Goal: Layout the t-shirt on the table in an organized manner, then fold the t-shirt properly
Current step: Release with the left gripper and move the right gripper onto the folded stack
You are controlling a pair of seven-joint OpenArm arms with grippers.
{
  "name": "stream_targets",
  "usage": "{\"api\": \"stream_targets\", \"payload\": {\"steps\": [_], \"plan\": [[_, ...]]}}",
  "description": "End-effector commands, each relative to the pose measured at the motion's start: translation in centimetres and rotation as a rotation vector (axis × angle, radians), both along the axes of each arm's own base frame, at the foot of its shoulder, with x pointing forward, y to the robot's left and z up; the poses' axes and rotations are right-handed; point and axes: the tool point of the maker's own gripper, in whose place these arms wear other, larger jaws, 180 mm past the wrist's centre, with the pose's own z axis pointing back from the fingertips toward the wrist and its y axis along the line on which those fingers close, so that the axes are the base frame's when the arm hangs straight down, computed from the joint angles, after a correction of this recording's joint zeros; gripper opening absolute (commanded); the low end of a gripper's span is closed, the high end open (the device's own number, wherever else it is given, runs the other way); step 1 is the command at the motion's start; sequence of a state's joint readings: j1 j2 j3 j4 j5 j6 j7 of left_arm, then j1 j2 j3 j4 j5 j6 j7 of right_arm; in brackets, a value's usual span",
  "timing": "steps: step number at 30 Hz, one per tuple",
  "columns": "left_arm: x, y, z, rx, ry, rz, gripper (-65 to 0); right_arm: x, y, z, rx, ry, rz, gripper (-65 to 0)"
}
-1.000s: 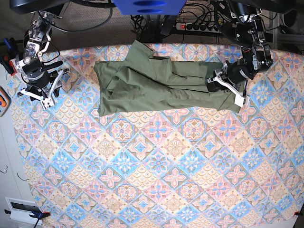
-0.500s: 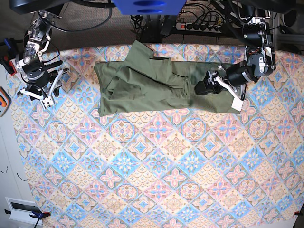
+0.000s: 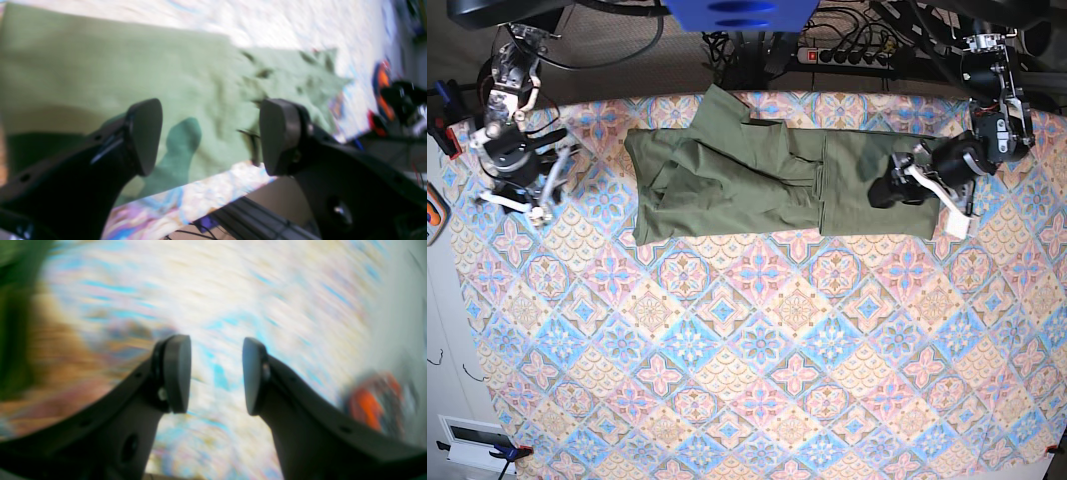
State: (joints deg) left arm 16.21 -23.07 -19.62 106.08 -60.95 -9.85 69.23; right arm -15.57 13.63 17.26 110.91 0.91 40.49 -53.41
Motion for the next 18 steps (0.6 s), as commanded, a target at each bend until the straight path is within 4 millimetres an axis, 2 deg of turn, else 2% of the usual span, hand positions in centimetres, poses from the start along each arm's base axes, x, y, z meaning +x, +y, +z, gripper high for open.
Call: {"api": "stream_targets", "payload": {"steps": [1, 2, 4, 11, 14, 18], "plan": [[0.8, 1.1, 1.5, 0.007, -0.051, 0.022, -20.0, 0.7, 0.3, 0.9, -0.008, -0.030, 0.019, -40.5], [0.9, 1.9, 1.8, 0.018, -0.060, 0.043, -20.7, 0.5, 0.8, 0.6, -0.009, -0.010, 0.032, -40.5], [1.0, 3.1, 2.1, 0.056, -0.065, 0.049, -26.0, 0.3, 2.3, -0.1, 0.008, 0.017, 0.061, -40.5], [0.9, 5.7, 1.1, 0.222, -0.035, 0.068, -63.1, 0.7, 6.3, 0.1, 0.227, 0.020, 0.061, -40.4], [0.8, 6.5, 0.5, 0.279, -0.021, 0.078, -65.0, 1.3, 6.2, 0.9, 0.300, -0.002, 0.025, -37.1], [0.7, 7.0, 0.2, 0.310, -0.010, 0.085, -64.4, 1.5, 6.2, 2.1, 0.425, -0.034, -0.019, -23.8]]}}
